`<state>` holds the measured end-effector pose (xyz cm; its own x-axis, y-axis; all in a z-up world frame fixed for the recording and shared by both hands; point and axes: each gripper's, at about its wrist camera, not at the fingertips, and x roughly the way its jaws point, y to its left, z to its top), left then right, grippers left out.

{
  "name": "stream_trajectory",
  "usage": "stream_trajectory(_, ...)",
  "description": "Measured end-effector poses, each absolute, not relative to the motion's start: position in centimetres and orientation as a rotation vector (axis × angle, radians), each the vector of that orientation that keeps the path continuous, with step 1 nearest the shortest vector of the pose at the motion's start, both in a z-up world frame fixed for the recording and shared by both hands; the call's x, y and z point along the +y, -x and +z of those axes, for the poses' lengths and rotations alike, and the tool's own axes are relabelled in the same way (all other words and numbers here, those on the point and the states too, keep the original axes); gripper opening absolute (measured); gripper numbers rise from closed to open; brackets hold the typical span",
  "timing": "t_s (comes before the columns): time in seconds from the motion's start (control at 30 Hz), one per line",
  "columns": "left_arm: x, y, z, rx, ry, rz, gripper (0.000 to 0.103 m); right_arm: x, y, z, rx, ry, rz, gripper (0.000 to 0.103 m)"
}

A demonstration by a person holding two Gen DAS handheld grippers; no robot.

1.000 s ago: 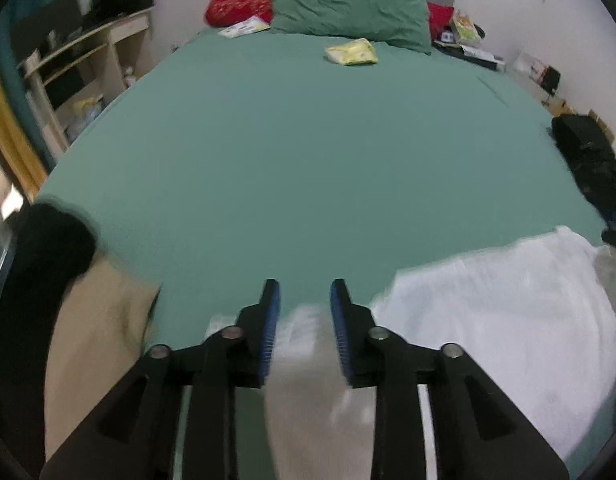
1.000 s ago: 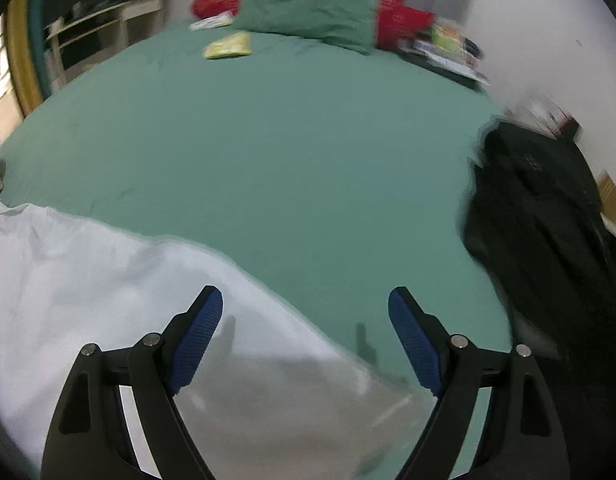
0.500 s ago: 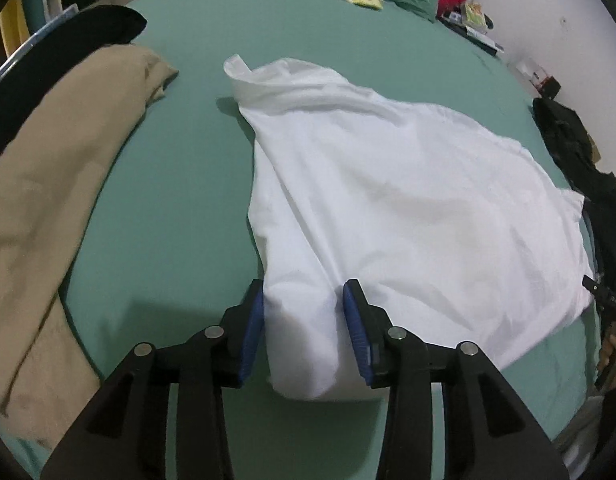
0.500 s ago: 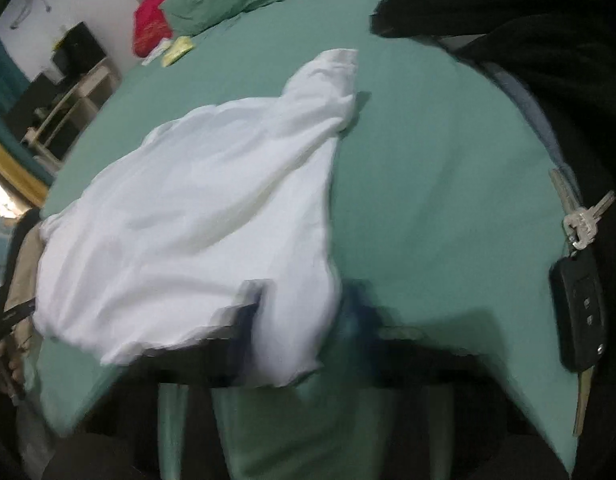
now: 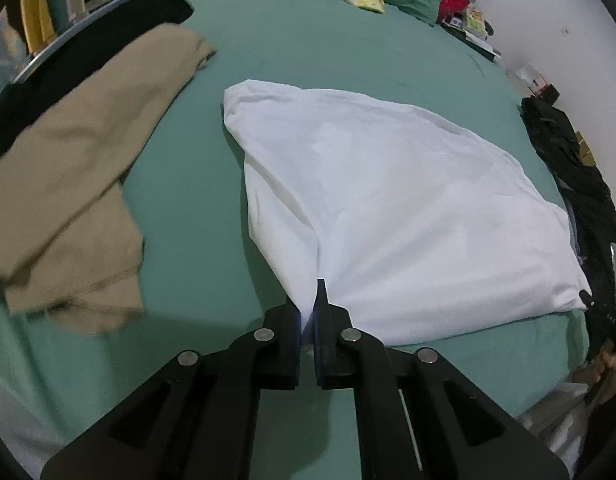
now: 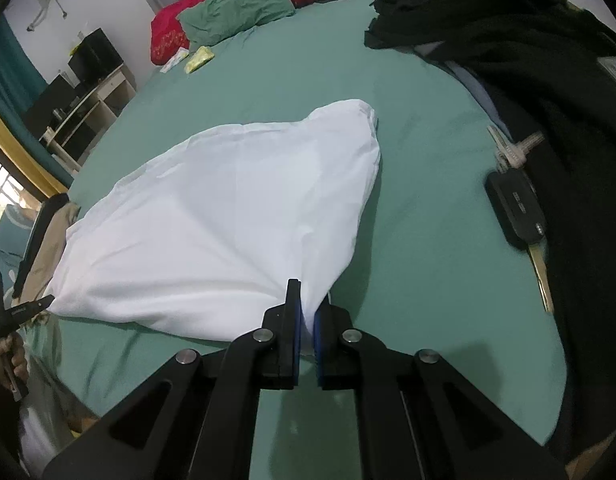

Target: Fold large clothes

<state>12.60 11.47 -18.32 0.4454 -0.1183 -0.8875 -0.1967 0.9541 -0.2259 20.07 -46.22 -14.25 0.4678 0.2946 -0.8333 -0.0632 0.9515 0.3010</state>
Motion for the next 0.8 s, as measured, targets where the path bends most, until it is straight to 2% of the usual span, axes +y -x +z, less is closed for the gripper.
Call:
stream_trajectory(0.23,10.2,-10.6,-19.1,1.152,0.311,0.048,0.005,-48.3,-16.4,-14.7,1.088,-0.257,0.189,0.005)
stream_trajectory(0.33,9.7,-10.0,-20.1,1.193,0.301,0.055,0.006,-48.2,-16.3,-16.2,1.165,-0.258,0.193,0.006)
stream_trajectory(0.4,9.7,-10.4,-20.6,1.217,0.311,0.065,0.01,-48.1,-16.2,-16.6,1.177,-0.25,0.191,0.009)
stream_trajectory(0.47,9.8,-10.8,-20.3,1.212,0.325,0.08,0.017,-48.3,-16.1,-16.0,1.164,-0.241,0.167,0.018)
stream_trajectory(0.53,10.2,-10.9,-19.8,1.188,0.341,0.103,0.026,-49.0,-16.0,-15.3,1.137,-0.236,0.091,0.039)
stream_trajectory(0.6,10.0,-11.0,-18.8,1.151,0.324,0.131,0.029,-49.7,-16.0,-13.9,1.062,-0.24,0.031,0.05)
stream_trajectory(0.8,8.8,-13.0,-16.2,1.035,0.252,0.117,0.031,-48.9,-18.4,-11.6,0.921,-0.187,0.023,0.058)
